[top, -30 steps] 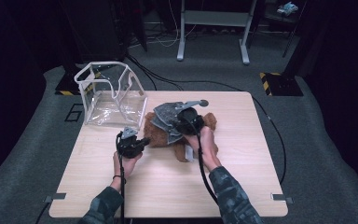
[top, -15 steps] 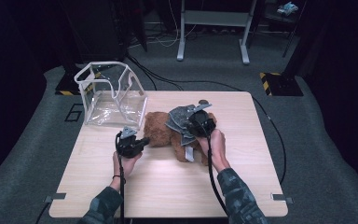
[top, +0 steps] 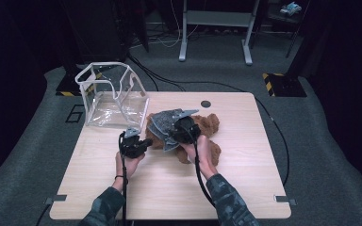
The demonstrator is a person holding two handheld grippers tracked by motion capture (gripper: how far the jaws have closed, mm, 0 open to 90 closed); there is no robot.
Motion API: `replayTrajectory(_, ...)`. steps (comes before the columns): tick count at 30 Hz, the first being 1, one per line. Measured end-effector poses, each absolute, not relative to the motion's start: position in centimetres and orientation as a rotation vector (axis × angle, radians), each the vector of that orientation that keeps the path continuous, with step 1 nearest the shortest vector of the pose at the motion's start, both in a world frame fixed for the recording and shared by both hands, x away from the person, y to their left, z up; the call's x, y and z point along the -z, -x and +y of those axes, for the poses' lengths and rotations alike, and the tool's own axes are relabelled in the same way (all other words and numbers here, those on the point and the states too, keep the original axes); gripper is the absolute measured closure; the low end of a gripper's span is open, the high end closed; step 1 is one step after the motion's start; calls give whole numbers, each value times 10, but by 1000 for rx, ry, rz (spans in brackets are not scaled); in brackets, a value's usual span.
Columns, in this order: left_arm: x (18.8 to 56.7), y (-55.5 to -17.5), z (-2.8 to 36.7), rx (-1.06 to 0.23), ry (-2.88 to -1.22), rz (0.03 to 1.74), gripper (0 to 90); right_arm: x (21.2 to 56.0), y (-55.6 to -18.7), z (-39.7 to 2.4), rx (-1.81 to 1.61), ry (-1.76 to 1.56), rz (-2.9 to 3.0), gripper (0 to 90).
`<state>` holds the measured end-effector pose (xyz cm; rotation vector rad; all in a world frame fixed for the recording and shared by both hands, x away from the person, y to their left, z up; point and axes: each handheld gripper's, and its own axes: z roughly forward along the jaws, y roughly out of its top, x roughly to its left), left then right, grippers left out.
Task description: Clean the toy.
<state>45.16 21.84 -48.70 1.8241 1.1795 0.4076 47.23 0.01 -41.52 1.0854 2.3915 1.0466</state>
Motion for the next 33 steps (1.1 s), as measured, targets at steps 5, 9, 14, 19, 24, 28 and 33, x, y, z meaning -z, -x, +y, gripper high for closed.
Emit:
replayTrajectory(5, 485, -451, 218, -414, -1812, 1180, 891, 442, -464, 7, -1029, -1106, 2437, 766)
replayTrajectory(9, 485, -451, 218, -412, -1797, 1184, 892, 457, -458, 5, -1000, -1129, 2465, 769)
replayTrajectory(14, 485, -451, 219, -414, -1795, 1183, 891, 469, -449, 3, -949, -1124, 2520, 770)
replayTrajectory(19, 485, -451, 219, -416, -1793, 1181, 892, 450, -439, -13, -1018, -1125, 2476, 769)
replayTrajectory(24, 484, -452, 218, -418, -1792, 1184, 892, 426, -449, -24, -1097, -1135, 2401, 768)
replayTrajectory(28, 483, -452, 218, -428, -1796, 1185, 892, 451, -450, -11, -1018, -1150, 2467, 768)
replayTrajectory(33, 483, -452, 219, -424, -1798, 1186, 892, 450, -439, -26, -1052, -1139, 2455, 768)
